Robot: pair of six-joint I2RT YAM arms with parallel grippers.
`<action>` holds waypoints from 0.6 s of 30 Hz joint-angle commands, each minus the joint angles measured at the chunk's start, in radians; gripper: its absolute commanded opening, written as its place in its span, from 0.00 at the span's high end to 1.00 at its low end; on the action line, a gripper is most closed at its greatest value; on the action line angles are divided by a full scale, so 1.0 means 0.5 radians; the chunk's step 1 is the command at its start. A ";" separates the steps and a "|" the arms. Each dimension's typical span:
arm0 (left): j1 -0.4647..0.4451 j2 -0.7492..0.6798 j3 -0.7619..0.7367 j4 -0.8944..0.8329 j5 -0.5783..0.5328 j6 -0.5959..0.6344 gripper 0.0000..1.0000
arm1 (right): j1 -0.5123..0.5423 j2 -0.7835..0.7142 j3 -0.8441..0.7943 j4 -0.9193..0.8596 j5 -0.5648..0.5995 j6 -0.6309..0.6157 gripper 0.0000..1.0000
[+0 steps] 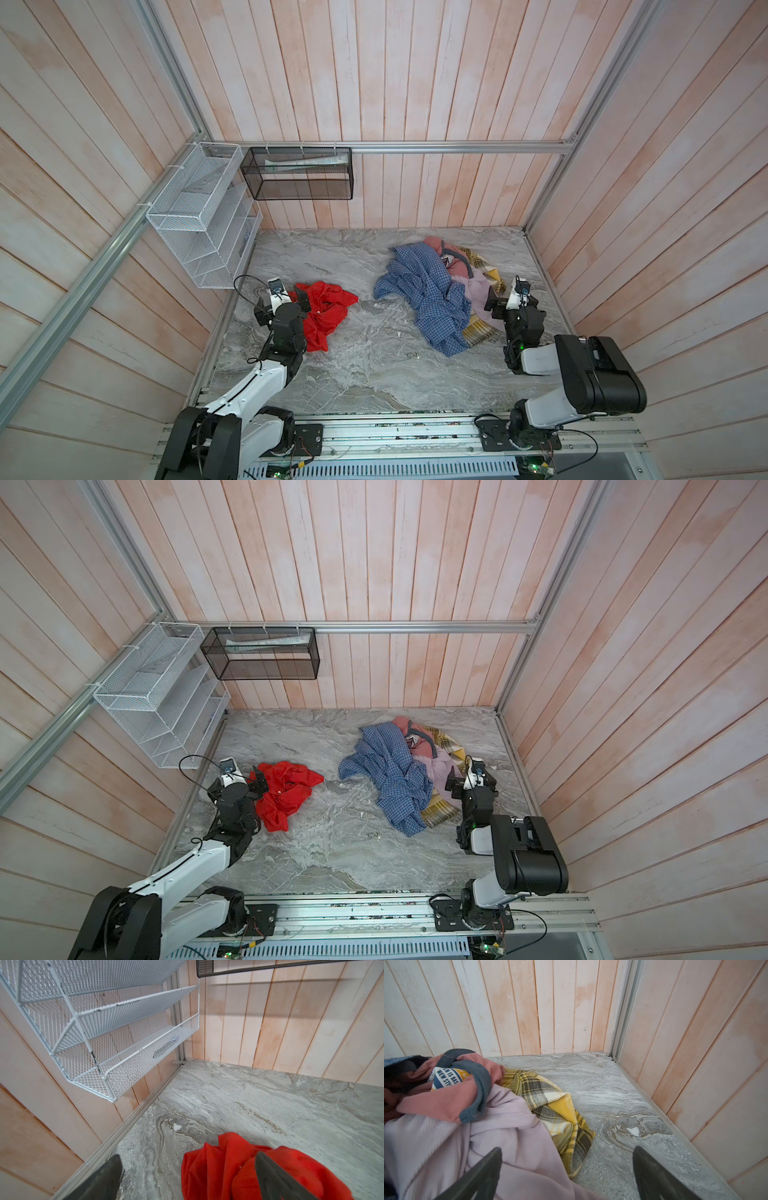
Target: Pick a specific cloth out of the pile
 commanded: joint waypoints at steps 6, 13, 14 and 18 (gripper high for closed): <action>0.147 0.328 -0.113 0.699 0.331 0.034 0.00 | -0.009 0.009 0.028 -0.038 -0.056 0.029 0.02; 0.243 0.599 -0.191 1.103 0.712 0.052 0.00 | -0.008 0.008 0.028 -0.040 -0.057 0.029 0.02; 0.249 0.649 -0.186 1.142 0.790 0.075 0.00 | -0.008 0.008 0.028 -0.043 -0.055 0.030 0.02; 0.259 0.900 -0.167 1.373 0.927 0.143 0.00 | -0.008 0.010 0.028 -0.040 -0.054 0.030 0.02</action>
